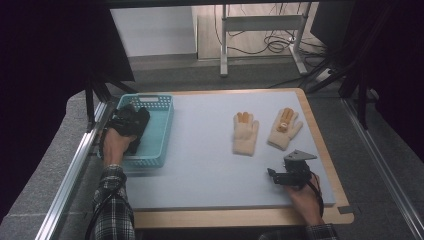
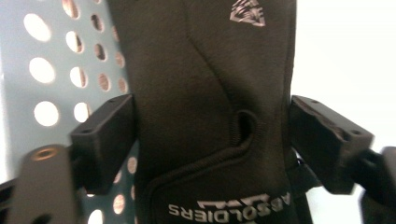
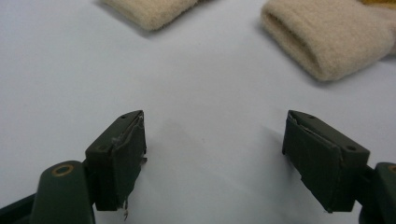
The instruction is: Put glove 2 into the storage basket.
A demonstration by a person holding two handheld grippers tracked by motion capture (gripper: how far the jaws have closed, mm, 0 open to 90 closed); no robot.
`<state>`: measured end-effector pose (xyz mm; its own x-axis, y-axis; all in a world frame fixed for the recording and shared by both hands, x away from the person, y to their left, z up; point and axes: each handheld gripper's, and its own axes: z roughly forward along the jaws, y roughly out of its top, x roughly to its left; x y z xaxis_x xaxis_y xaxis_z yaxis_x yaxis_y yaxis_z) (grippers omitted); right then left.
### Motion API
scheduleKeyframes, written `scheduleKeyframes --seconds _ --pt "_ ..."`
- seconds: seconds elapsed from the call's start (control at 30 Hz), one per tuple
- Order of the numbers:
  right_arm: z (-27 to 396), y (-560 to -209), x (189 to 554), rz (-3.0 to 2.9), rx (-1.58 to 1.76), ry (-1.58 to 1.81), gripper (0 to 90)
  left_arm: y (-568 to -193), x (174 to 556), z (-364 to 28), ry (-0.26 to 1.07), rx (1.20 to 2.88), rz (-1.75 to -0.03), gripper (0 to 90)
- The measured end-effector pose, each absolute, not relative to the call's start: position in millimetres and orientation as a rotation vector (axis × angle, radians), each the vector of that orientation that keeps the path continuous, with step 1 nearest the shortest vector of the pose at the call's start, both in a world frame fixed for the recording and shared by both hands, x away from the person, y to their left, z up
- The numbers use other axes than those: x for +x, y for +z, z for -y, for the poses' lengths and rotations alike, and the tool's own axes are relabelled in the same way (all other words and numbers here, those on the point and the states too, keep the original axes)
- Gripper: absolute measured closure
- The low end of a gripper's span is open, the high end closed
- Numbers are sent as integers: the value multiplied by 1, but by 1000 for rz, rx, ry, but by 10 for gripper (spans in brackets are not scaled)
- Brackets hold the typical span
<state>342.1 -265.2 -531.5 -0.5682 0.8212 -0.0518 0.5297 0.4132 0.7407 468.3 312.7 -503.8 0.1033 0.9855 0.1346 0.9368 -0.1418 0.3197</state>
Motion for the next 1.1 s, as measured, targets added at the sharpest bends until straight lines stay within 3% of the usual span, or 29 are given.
scheduleKeyframes --seconds 0.33,0.63,1.1 --pt "265 -532 342 -2265 1155 969 210 -481 457 -322 454 2107 -1889 89" --pt "265 -531 342 -2265 1154 968 210 -464 441 -327 365 1935 -1728 54" --pt "265 -532 342 -2264 1155 967 210 -437 405 -274 428 1962 -1426 28"
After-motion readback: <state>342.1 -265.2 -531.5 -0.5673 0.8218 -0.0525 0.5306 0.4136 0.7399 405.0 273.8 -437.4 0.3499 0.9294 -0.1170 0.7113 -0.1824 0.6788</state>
